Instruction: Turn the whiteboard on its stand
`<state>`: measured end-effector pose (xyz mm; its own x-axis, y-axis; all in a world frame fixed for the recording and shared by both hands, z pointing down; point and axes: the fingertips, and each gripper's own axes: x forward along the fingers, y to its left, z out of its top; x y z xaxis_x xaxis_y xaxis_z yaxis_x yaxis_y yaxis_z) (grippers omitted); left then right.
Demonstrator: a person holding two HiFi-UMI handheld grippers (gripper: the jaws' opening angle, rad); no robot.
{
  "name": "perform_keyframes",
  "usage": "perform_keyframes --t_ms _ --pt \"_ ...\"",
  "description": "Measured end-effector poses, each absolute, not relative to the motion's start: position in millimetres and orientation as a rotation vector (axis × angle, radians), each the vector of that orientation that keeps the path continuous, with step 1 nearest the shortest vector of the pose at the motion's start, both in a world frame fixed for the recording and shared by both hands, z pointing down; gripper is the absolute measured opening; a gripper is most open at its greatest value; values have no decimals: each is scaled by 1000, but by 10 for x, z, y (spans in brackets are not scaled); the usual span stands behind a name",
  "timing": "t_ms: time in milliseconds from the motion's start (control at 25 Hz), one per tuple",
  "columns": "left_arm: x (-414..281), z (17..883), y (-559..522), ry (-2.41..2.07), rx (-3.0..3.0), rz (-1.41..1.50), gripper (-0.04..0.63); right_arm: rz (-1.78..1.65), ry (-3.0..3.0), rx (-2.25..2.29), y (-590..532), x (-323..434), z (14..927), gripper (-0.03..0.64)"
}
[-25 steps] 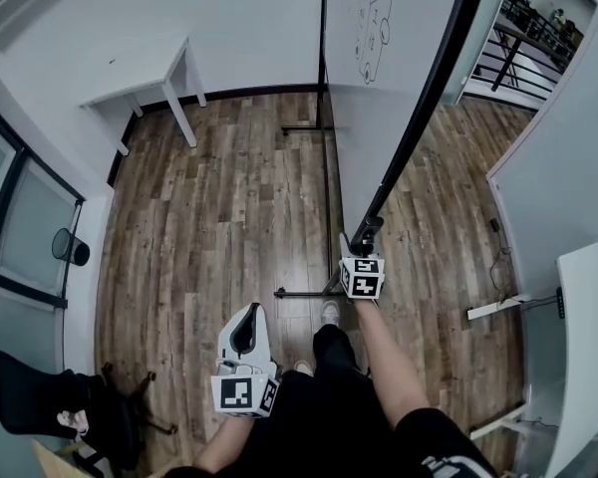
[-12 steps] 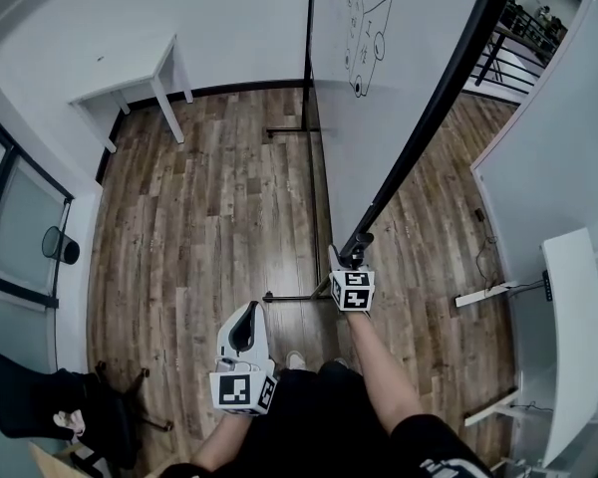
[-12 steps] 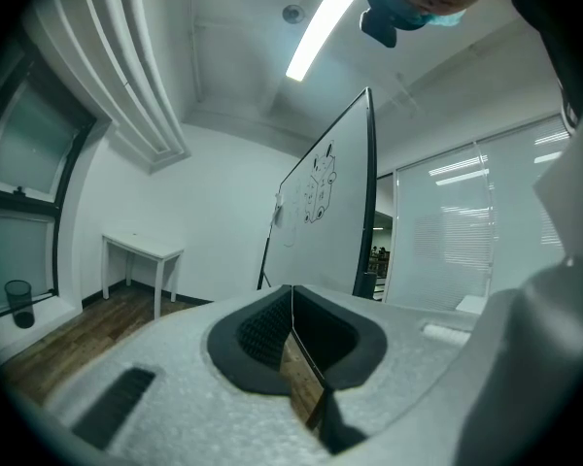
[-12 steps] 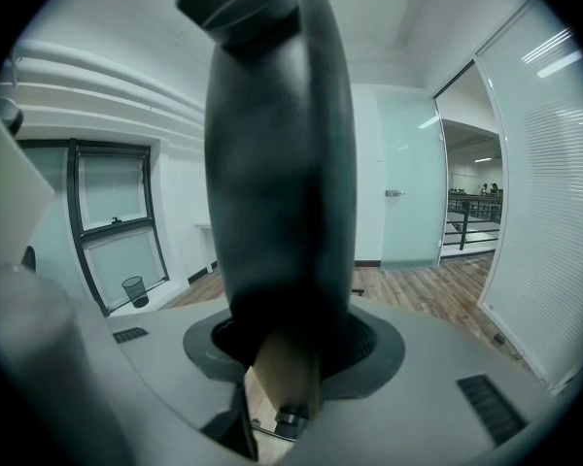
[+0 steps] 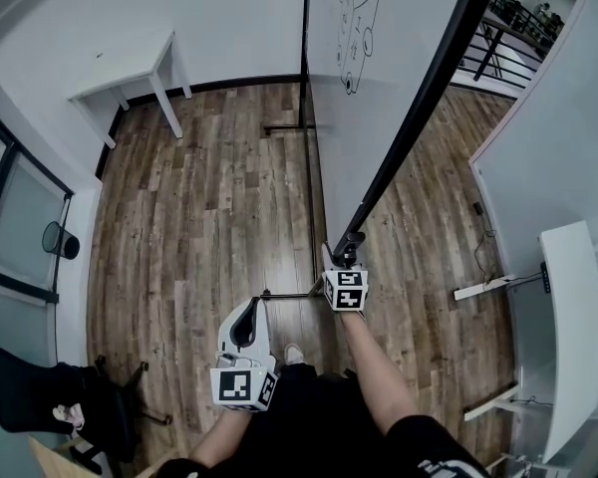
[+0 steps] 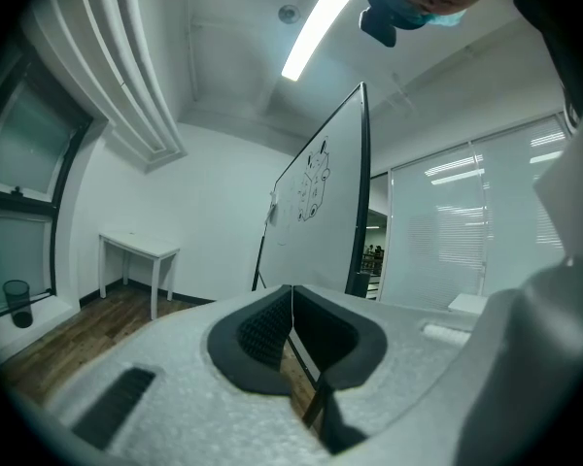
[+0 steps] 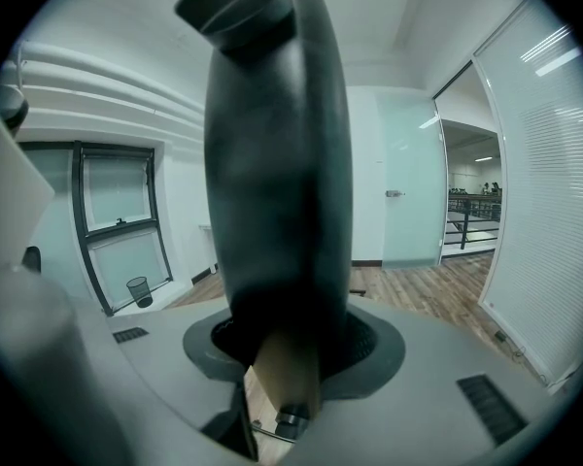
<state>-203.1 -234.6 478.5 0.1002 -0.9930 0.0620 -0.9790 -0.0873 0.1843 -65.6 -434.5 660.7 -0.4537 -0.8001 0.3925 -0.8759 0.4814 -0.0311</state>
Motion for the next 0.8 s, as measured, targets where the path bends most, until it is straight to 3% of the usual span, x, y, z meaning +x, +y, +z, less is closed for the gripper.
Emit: perform_keyframes --t_ms 800 --pt "-1658 4721 -1531 -2031 2182 -126 18 318 -2424 1400 -3599 -499 6605 158"
